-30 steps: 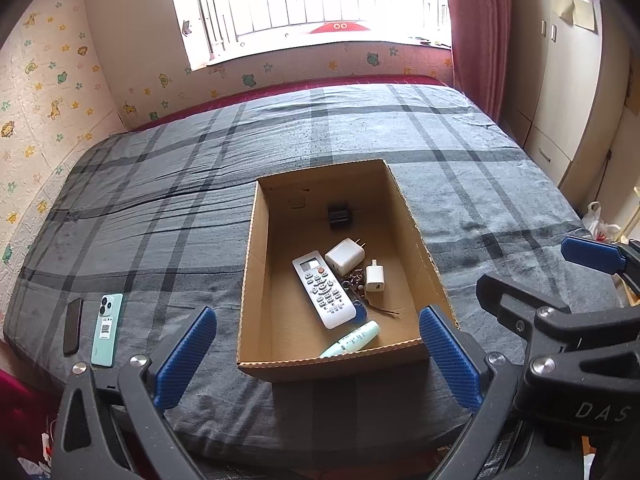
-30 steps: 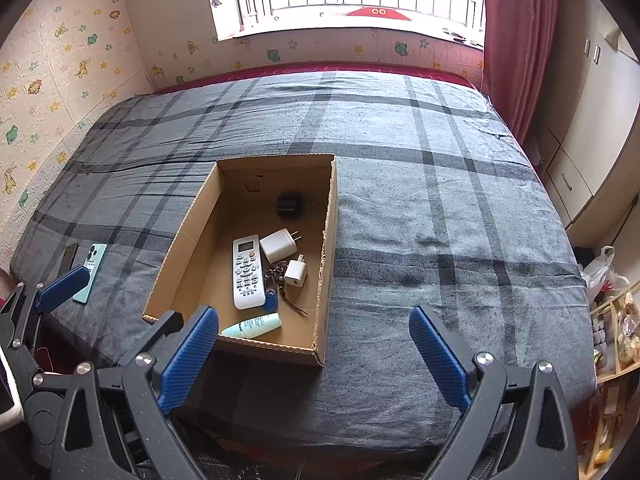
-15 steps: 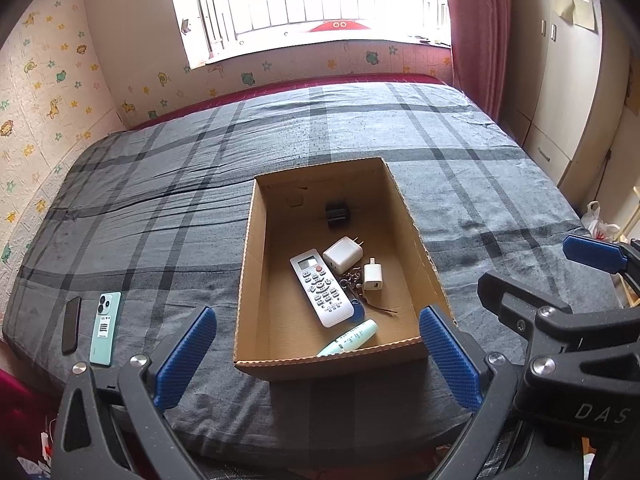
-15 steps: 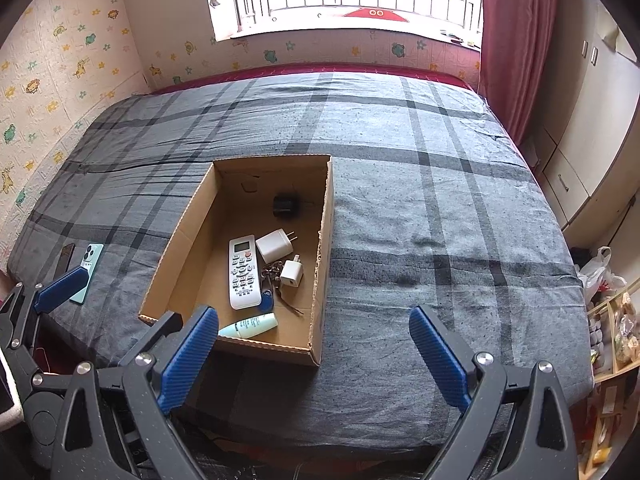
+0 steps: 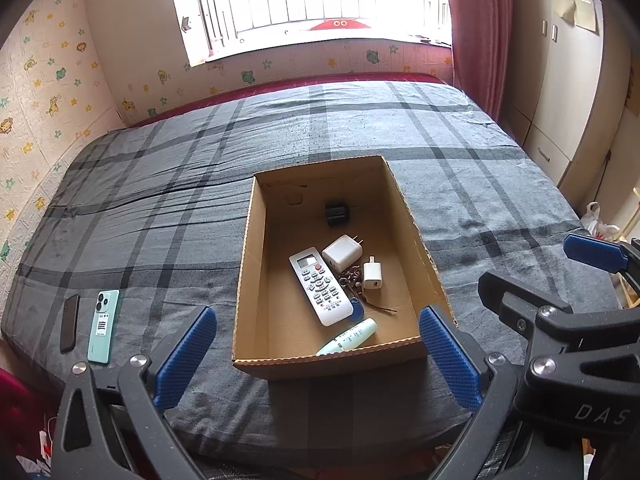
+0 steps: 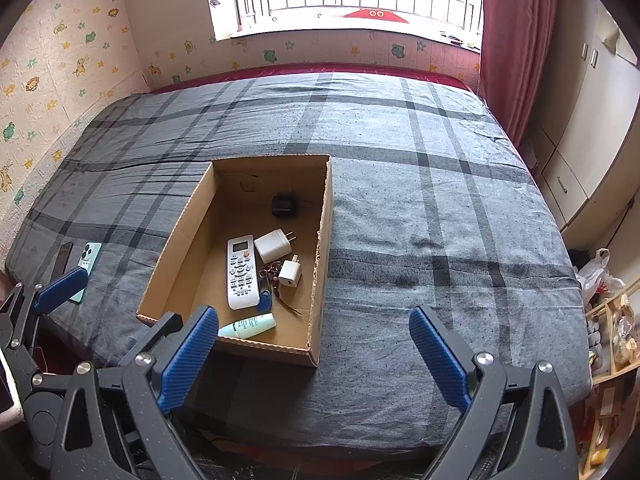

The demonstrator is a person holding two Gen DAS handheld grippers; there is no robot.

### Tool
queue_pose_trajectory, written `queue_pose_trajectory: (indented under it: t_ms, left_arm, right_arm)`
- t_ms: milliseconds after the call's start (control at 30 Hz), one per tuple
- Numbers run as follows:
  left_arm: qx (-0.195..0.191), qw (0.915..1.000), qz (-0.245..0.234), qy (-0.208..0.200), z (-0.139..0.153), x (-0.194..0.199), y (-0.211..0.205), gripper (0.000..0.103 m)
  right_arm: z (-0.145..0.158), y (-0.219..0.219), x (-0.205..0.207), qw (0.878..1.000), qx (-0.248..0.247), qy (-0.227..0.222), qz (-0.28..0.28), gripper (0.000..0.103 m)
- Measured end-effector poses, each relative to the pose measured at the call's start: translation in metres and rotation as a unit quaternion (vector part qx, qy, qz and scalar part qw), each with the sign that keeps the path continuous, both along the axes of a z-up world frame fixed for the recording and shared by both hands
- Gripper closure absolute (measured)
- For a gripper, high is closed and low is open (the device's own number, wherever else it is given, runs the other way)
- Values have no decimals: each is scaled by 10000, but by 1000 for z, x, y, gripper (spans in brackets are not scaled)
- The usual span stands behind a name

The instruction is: Organize rigid objects

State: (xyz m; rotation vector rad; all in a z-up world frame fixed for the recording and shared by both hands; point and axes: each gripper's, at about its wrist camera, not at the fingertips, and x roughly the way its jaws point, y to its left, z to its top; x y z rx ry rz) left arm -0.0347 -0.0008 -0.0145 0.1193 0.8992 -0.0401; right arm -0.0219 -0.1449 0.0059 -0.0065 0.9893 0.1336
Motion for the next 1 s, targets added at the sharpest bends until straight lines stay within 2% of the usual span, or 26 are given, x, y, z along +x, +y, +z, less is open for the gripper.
queue_pose_trajectory:
  t_ms: [1000]
  left_arm:
    - [60, 10000, -7, 53, -6, 16, -2, 0]
  right_arm:
    - [-7, 0, 16, 10000, -5, 28, 15, 4]
